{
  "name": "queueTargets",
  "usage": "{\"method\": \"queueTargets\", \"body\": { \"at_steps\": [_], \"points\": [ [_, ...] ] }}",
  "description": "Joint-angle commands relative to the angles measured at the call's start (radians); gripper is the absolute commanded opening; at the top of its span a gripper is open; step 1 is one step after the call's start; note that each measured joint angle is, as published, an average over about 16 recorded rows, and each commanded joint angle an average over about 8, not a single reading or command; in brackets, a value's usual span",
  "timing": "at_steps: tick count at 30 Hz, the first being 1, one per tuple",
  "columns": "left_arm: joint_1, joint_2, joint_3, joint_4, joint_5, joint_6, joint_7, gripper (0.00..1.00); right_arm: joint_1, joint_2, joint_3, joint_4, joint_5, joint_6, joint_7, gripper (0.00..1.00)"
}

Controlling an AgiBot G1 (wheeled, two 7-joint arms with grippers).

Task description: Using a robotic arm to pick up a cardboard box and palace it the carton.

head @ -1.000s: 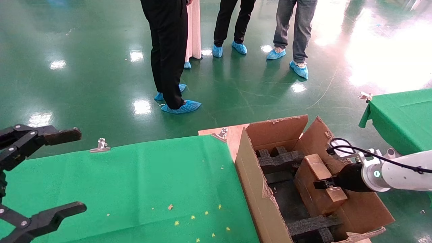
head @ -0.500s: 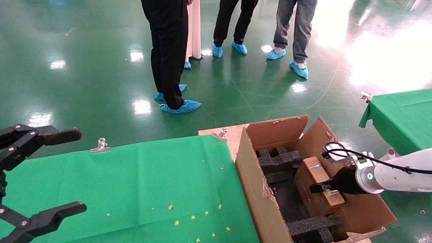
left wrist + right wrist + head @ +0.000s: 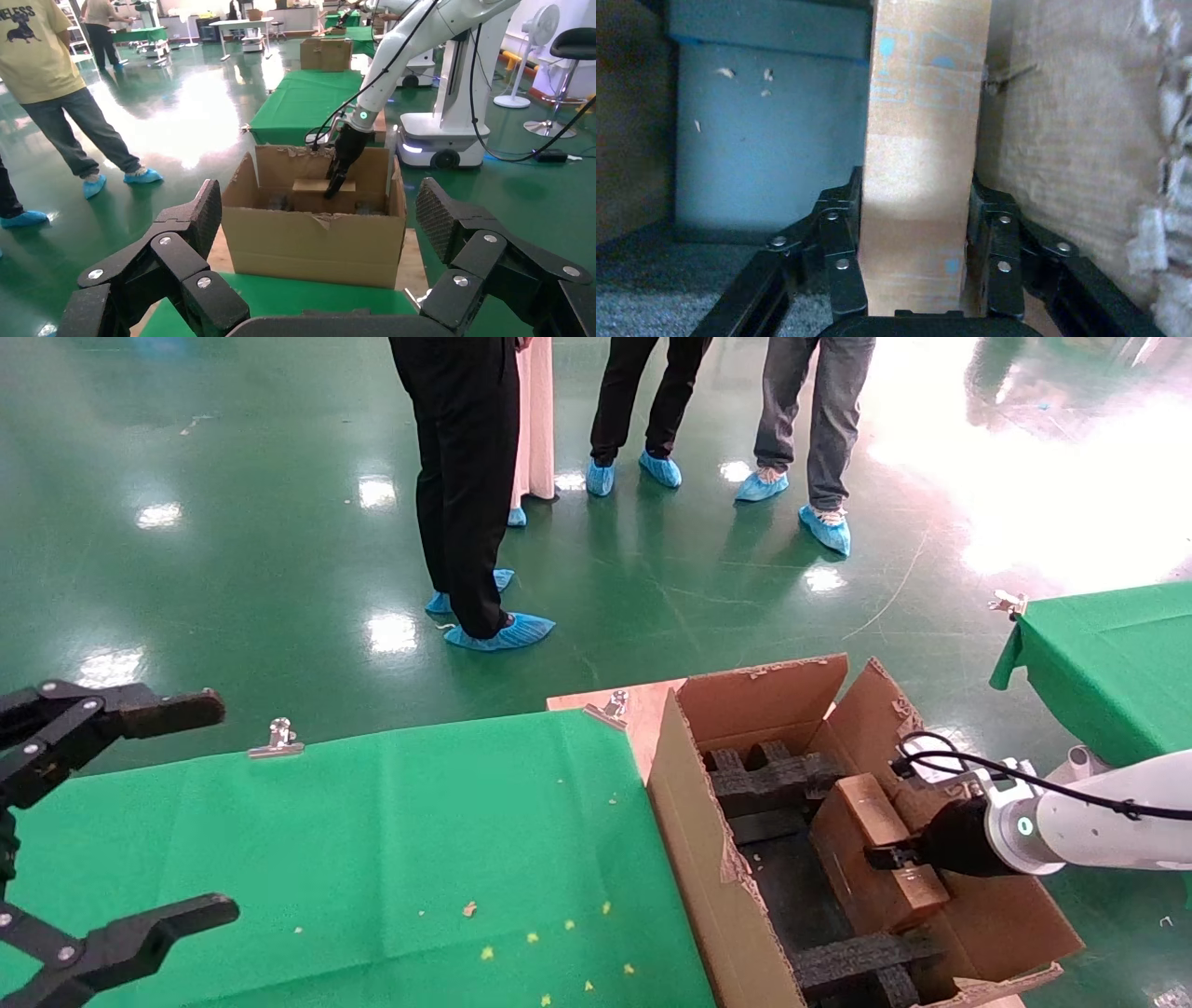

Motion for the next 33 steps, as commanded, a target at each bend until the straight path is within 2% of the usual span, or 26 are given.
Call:
{"method": "queueTargets", "body": {
  "at_steps": [1, 12, 19, 27, 33],
  "points": [
    [0.000, 0.000, 0.000, 0.000, 0.000, 0.000, 0.000, 1.00, 0.000, 0.001, -0.001, 0.000, -0.002, 0.000, 0.001, 1.00],
    [0.000, 0.000, 0.000, 0.000, 0.000, 0.000, 0.000, 1.00, 0.037, 0.014, 0.011, 0.018, -0.007, -0.001, -0.003, 1.00],
    [0.000, 0.000, 0.000, 0.000, 0.000, 0.000, 0.000, 1.00, 0.112, 0.028, 0.046, 0.060, -0.013, 0.023, -0.010, 1.00],
    [0.000, 0.000, 0.000, 0.000, 0.000, 0.000, 0.000, 1.00, 0.222, 0.038, 0.114, 0.168, -0.007, 0.046, -0.071, 1.00],
    [0.000, 0.000, 0.000, 0.000, 0.000, 0.000, 0.000, 1.00, 0.276, 0.053, 0.182, 0.292, 0.064, 0.022, -0.147, 1.00]
  ]
}}
